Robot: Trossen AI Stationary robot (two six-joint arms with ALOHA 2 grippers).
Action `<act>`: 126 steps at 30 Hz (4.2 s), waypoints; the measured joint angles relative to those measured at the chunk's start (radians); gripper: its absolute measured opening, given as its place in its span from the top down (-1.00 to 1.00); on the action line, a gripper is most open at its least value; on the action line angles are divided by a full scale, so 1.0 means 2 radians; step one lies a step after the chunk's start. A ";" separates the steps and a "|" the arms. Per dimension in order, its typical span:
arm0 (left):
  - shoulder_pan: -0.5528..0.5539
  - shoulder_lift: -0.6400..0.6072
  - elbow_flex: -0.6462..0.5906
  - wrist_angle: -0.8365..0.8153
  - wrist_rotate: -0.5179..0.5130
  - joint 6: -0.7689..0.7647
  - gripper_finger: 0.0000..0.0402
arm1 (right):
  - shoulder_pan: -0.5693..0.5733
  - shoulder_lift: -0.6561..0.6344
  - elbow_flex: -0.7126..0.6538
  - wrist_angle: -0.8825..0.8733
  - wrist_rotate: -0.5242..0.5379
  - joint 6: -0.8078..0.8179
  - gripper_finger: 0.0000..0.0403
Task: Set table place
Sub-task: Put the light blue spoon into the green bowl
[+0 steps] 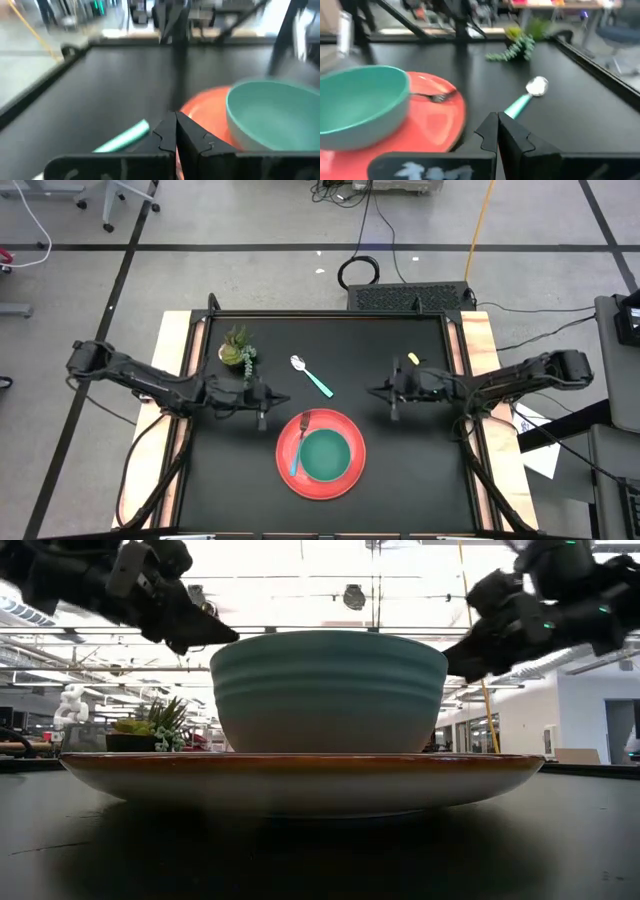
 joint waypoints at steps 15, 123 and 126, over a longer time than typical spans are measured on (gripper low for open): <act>0.011 -0.007 -0.053 0.070 -0.001 0.051 0.93 | -0.165 0.026 0.145 -0.215 -0.087 0.040 1.00; 0.010 -0.007 -0.053 0.071 0.014 -0.003 0.80 | -0.169 0.513 0.685 -0.529 -0.208 0.167 -0.01; 0.010 -0.007 -0.053 0.071 0.014 -0.003 0.80 | -0.169 0.513 0.685 -0.529 -0.208 0.167 0.03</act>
